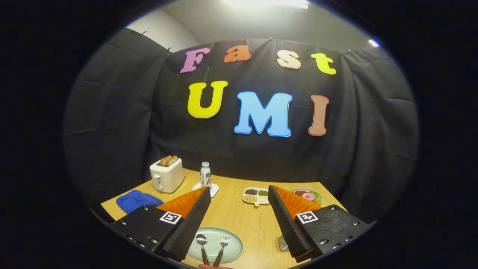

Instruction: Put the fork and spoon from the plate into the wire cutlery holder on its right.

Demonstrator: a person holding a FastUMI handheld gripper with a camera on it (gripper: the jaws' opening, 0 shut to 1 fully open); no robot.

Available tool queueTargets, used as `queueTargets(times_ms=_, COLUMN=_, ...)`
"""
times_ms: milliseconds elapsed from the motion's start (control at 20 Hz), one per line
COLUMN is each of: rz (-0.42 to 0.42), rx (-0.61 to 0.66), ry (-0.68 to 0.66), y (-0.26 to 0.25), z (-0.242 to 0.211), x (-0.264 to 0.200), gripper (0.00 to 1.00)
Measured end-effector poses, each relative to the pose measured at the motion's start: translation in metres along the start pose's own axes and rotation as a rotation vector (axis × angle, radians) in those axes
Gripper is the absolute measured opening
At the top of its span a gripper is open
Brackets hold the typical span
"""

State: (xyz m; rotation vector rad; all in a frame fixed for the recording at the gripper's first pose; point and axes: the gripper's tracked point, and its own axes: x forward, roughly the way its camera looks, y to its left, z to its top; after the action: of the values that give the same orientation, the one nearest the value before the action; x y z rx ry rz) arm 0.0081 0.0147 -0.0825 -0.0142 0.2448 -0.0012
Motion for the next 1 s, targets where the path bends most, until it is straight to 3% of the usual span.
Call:
queueTargets(times_ms=650, rz=0.106, rx=-0.074, ry=0.565, y=0.032, z=-0.167, x=0.007, gripper=0.95)
queueTargets(times_ms=1000, rz=0.070, rx=-0.036, ry=0.808, y=0.034, z=-0.232, x=0.014, gripper=0.92)
